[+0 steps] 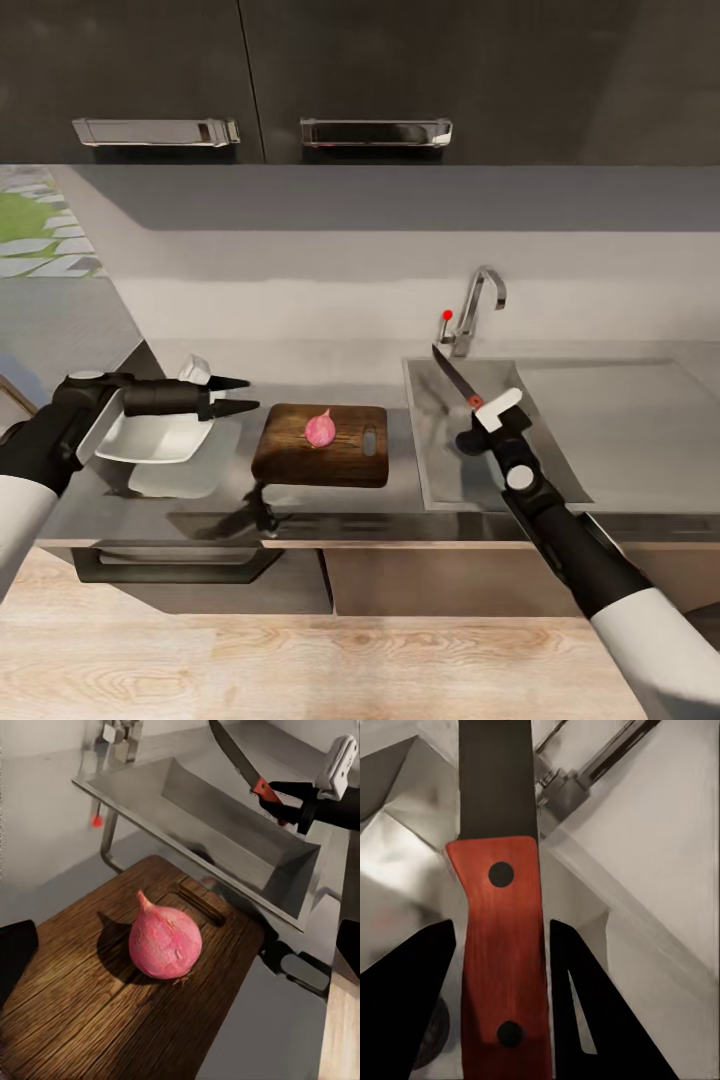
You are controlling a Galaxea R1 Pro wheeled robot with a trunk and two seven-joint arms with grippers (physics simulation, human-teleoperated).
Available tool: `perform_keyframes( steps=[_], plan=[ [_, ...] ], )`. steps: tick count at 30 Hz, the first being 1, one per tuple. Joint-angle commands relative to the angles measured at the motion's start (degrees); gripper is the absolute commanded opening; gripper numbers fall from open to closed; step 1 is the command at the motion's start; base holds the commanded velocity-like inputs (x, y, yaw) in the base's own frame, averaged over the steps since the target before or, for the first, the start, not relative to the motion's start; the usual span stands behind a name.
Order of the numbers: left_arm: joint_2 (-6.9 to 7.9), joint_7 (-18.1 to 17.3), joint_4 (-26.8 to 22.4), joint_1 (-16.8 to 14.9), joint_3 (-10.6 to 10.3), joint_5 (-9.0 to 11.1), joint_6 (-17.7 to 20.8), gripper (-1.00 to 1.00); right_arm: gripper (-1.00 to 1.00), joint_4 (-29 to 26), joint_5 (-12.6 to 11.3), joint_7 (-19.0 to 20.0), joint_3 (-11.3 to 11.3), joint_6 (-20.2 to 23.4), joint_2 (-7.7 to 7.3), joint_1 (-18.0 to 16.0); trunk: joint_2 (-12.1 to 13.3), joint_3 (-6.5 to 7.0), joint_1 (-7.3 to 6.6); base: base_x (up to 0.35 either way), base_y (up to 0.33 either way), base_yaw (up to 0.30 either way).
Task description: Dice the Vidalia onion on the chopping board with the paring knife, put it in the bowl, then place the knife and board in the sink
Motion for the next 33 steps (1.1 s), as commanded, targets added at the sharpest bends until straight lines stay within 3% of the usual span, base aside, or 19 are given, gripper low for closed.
perform_keyframes(
  steps=[1, 5, 14, 22, 23, 33],
  plan=[
    [0.08, 0.03, -0.32, -0.07, 0.08, 0.53, 0.93, 1.0, -1.0, -0.4, 0.81, -0.6, 0.58, 0.21, -0.4, -0.07, -0.11, -0.11, 0.04, 0.0, 0.0, 0.0],
    [0.11, 0.0, -1.61, -0.05, 1.36, 0.54, 2.22, 1.0, -1.0, -1.69, 2.12, -1.43, 1.86, -1.07, -1.69, -0.07, -0.11, -0.11, 0.04, 0.0, 0.073, 0.0],
    [0.19, -0.01, -4.5, -0.02, 4.26, 0.54, 2.81, 1.0, -1.0, -4.58, 4.97, 1.5, 4.77, -3.96, -2.22, -0.07, -0.11, -0.11, 0.04, 0.0, 0.261, 0.0],
    [0.18, 0.0, -7.07, 0.01, 6.78, 0.54, 2.81, 1.0, -1.0, -7.15, 7.53, 4.09, 4.86, -6.53, -2.28, -0.07, -0.11, -0.11, 0.04, 0.0, 0.129, 0.0],
    [0.18, 0.0, -10.81, 0.02, 6.77, 0.54, 2.81, 1.0, -1.0, -9.67, 29.76, 20.49, 4.87, -22.04, -2.3, -0.07, -0.11, -0.11, 0.04, 0.0, 0.039, 0.0],
    [0.18, -0.06, -10.89, 0.01, 6.73, 0.54, 2.81, 1.0, -1.0, -11.47, 35.21, 22.38, 4.97, -26.27, -2.41, -0.07, -0.11, -0.11, 0.04, 0.0, 0.012, 0.0]
  ],
)
